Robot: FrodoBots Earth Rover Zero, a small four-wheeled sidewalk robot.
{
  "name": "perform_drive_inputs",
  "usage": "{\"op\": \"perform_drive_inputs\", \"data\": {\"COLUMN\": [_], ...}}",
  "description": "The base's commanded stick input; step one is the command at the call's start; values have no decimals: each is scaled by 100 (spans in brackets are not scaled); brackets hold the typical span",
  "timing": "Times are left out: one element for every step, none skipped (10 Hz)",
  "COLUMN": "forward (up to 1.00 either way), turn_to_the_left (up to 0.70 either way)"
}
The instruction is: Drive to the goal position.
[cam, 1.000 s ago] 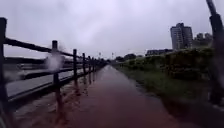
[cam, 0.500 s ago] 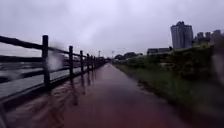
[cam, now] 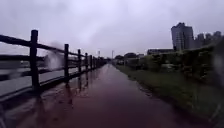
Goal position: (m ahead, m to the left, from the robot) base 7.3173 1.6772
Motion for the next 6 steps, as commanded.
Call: {"op": "perform_drive_inputs", "data": {"forward": [100,100,100,100,100,100], "turn_to_the_left": [1,1,1,1,1,1]}}
